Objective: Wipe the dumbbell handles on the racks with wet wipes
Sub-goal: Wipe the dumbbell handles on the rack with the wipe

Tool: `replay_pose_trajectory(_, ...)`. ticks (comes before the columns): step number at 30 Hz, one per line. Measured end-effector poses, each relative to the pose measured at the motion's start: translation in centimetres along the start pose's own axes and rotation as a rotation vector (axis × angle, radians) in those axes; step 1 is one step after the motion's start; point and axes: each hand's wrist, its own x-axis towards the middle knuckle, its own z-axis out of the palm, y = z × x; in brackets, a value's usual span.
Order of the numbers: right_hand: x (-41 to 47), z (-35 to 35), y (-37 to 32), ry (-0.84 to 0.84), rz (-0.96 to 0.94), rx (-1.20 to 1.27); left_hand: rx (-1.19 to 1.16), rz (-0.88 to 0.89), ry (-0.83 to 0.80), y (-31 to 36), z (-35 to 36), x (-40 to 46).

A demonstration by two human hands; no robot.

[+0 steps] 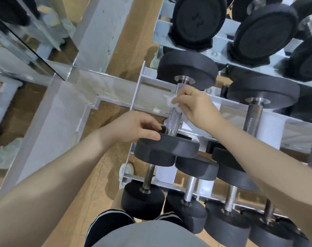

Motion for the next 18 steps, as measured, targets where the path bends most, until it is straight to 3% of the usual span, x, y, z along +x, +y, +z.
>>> replay_pose_trajectory(5,-2.9,-0.5,-1.2,-0.377,-0.129,0.092,0.005,0.008,-0.077,-0.1,-0.5,0.7)
replay_pose_trajectory(7,-2.5,-0.8,-1.3,-0.282,-0.097,0.022,0.030,0.027,-0.101,-0.1,-0.7,0.9)
replay_pose_trajectory(9,-1.1,-1.8,-1.2,-0.026,0.102,0.009,0.045,0.028,-0.115,-0.2,-0.8,1.0)
replay_pose_trajectory(11,0.0,-2.2,-0.7,0.197,0.184,-0.023,0.043,0.027,-0.116,-0.3,-0.8,1.1)
replay_pose_trajectory(15,-0.3,0.4,-0.2,0.168,0.206,-0.049,0.044,-0.005,-0.123,0.0,-0.9,1.3)
replay_pose_trajectory(18,-1.5,1.1,-0.3,0.187,0.128,0.133,0.008,-0.025,-0.127,0.3,-0.9,1.2)
